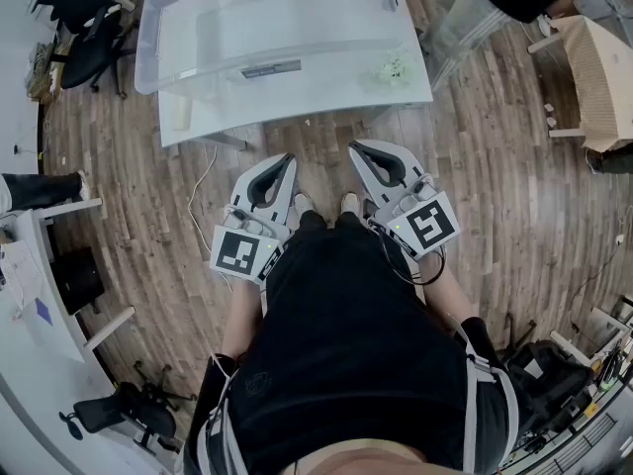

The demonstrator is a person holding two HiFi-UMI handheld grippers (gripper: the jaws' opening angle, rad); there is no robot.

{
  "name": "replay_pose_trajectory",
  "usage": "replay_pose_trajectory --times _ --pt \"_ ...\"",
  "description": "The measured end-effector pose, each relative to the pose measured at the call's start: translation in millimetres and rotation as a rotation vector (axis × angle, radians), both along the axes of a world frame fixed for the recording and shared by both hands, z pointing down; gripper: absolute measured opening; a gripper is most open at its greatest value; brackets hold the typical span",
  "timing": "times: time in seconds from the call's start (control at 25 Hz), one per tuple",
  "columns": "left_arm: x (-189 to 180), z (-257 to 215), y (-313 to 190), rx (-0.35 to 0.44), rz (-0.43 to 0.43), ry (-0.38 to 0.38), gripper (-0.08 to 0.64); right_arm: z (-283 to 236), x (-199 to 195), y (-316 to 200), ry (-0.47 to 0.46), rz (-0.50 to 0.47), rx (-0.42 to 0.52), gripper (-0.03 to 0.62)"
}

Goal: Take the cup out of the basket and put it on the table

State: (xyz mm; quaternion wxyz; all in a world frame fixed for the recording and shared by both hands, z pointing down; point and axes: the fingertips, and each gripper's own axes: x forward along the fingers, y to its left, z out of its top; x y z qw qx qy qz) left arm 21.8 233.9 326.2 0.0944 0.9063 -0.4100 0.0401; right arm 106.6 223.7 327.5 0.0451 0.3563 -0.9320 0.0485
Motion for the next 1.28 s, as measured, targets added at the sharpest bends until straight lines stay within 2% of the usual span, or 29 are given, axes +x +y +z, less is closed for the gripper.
replay_pose_trajectory --times 0.32,0.56,1.28 --pt "-13 -1 -4 0.010 -0.001 0.009 0.018 -1 -7 -7 -0.009 0.018 0.007 0.015" --pt "-22 -2 -7 0.013 0.004 0.013 0.018 -6 -18 -9 -0.078 -0.006 -0.018 0.015" --pt "-91 8 -16 -0.001 0.074 0.020 0.018 -3 -87 -23 -0.065 0.075 -0.026 0.015"
